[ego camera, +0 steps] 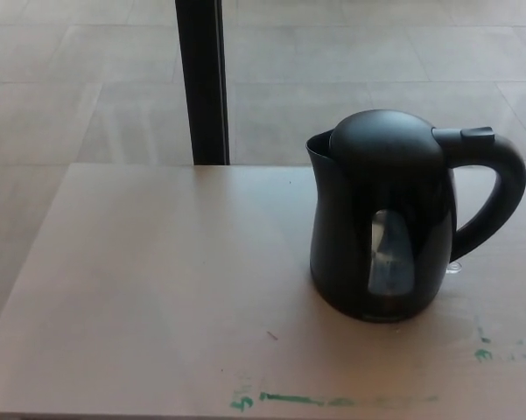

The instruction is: The robot uses its right hand to push down on the lid of a kettle kept in the middle of the desk to close it

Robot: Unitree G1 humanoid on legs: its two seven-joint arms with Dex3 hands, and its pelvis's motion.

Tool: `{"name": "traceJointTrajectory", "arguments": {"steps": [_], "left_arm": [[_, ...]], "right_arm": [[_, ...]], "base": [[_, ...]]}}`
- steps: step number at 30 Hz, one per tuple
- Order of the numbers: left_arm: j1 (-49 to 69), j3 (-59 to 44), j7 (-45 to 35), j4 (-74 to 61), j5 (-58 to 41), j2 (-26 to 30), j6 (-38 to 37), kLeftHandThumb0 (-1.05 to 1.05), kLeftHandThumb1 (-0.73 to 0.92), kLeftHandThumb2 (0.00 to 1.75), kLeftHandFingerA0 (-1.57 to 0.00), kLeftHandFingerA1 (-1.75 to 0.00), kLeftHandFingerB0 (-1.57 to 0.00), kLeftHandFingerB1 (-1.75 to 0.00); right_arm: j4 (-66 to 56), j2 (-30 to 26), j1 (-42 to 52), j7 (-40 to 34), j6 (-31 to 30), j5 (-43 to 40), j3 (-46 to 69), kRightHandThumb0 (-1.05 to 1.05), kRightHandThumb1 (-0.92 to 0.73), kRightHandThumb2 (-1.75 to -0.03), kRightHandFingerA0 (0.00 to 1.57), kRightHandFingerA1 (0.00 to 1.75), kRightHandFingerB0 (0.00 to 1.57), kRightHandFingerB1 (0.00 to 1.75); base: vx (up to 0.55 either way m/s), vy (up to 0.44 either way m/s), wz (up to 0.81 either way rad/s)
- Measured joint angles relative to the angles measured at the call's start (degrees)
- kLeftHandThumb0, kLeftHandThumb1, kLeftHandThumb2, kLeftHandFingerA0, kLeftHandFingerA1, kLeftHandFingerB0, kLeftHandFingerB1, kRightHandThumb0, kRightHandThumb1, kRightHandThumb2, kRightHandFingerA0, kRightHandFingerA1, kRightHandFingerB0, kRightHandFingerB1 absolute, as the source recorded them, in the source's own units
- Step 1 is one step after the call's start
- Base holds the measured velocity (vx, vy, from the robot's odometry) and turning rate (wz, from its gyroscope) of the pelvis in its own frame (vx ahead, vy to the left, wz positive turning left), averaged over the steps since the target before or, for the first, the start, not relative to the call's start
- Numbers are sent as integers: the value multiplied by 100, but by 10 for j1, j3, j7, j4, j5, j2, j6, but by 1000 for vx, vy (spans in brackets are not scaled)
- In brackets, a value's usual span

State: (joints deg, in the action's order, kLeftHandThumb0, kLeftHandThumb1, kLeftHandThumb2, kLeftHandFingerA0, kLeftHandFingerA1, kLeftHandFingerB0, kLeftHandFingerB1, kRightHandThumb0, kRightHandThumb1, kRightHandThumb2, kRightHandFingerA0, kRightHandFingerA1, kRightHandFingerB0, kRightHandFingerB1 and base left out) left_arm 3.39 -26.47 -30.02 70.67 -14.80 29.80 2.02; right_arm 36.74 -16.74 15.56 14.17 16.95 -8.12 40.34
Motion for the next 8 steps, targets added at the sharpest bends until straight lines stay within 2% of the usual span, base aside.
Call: {"name": "traceJointTrajectory", "arguments": {"steps": [3, 4, 8], "left_arm": [[-1, 0, -1, 0, 0, 0, 0, -74, 67, 61, -51, -49, -27, -32], [-1, 0, -1, 0, 0, 0, 0, -81, 57, 91, -49, -59, -21, -44], [0, 2, 0, -5, 0, 0, 0, -77, 56, 92, -46, -59, -20, -45]], "right_arm": [[-14, 4, 8, -4, 0, -5, -12, -60, -92, -70, 27, 35, 17, 29], [-19, 6, 10, -5, 0, -7, -15, -30, -67, -116, 1, 46, 0, 47], [-29, 7, 16, -6, -4, -16, -22, -30, -67, -116, 1, 46, 0, 48]], "base": [[0, 0, 0], [0, 0, 0], [0, 0, 0]]}}
